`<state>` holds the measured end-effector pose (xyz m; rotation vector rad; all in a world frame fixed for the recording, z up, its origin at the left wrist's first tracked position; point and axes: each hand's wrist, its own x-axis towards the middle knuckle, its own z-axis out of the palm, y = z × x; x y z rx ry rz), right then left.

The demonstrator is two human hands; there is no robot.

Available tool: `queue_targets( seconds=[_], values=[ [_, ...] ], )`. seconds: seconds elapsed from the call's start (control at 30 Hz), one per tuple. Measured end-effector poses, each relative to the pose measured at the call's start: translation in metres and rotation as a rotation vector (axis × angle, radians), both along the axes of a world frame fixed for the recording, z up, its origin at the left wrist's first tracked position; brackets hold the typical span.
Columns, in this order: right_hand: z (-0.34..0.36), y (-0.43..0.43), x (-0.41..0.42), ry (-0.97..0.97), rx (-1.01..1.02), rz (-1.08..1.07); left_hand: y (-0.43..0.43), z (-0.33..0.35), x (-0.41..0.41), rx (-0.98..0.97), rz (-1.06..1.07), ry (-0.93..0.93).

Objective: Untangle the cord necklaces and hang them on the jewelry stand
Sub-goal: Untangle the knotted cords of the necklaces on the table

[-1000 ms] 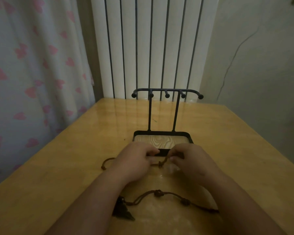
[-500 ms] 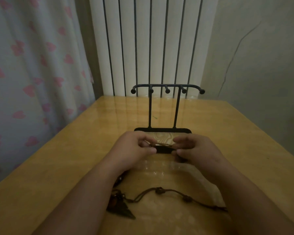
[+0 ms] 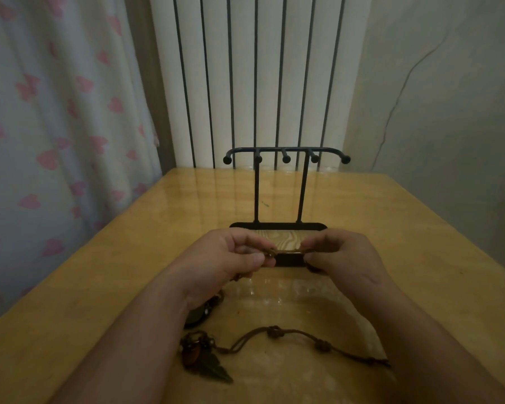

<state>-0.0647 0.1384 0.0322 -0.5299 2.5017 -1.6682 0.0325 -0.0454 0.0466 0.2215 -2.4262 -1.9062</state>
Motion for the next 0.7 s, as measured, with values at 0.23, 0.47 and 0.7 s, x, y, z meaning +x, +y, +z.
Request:
queue_targets(
  seconds=[0.23, 0.47, 0.7],
  values=[
    [0.003, 0.0, 0.002, 0.031, 0.115, 0.009, 0.001, -0.002, -0.004, 0.047, 0.006, 0.032],
    [0.009, -0.002, 0.012, 0.074, 0.039, 0.095, 0.006, -0.003, -0.006, -0.1, 0.079, 0.042],
    [0.007, -0.009, 0.02, 0.121, 0.014, 0.256, 0.009, -0.006, -0.01, -0.149, 0.101, 0.073]
  ],
)
